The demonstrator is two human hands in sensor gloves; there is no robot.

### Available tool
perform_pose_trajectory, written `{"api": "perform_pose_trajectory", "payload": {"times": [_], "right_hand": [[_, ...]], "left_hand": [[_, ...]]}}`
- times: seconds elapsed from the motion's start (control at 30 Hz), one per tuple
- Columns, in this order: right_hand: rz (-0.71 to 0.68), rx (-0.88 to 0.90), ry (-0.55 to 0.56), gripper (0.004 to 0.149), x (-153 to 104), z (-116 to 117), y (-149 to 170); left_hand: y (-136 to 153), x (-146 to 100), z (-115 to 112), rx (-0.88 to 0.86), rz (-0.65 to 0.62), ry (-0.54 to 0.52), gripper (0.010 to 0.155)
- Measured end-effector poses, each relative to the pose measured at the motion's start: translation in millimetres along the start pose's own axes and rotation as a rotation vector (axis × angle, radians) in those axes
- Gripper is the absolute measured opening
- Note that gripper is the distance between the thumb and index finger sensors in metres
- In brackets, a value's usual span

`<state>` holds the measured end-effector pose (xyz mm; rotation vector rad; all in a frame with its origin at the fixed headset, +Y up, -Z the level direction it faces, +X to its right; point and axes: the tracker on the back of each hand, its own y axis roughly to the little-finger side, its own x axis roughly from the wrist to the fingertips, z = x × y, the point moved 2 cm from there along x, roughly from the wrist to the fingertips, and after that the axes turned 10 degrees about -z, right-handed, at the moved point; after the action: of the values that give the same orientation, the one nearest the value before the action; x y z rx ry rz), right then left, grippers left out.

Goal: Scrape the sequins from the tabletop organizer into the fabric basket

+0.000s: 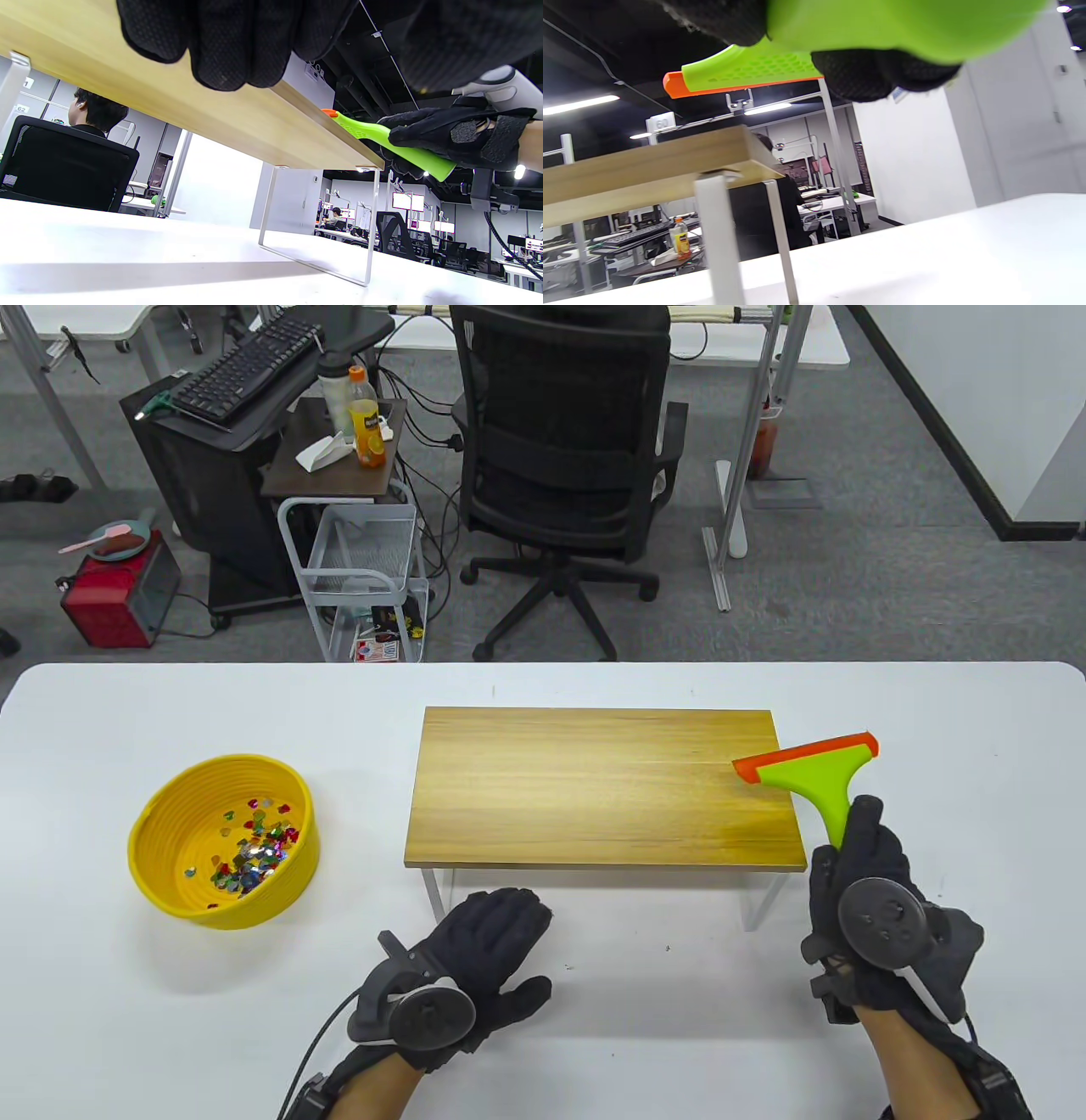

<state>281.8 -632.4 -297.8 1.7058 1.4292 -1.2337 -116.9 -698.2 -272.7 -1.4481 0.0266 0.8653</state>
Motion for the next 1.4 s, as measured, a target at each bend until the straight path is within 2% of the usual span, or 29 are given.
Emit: {"api": "perform_pose_trajectory", "payload": {"times": [0.37, 0.63, 1.0, 1.4], "right_hand": [[0.164, 0.039, -0.074, 0.069, -3.3, 14.3, 41.5], [0.262, 0.068, -0.169, 0.068, -9.8, 45.8, 67.9], [0.280, 0.006, -0.313, 0.067, -20.1, 96.6, 73.1], [0.308, 0.011, -0.391, 0.066, -25.2, 121.5, 78.0]], "left_hand": [[-1.9, 0.4, -6.1, -0.015, -0.004, 0.018, 0.076], [1.9, -0.9, -8.3, -0.044, 0.013, 0.034, 0.075], [1.2, -0.8, -9.6, -0.054, 0.014, 0.038, 0.075], [1.3, -0.7, -10.6, -0.058, 0.021, 0.055, 0.075]]}}
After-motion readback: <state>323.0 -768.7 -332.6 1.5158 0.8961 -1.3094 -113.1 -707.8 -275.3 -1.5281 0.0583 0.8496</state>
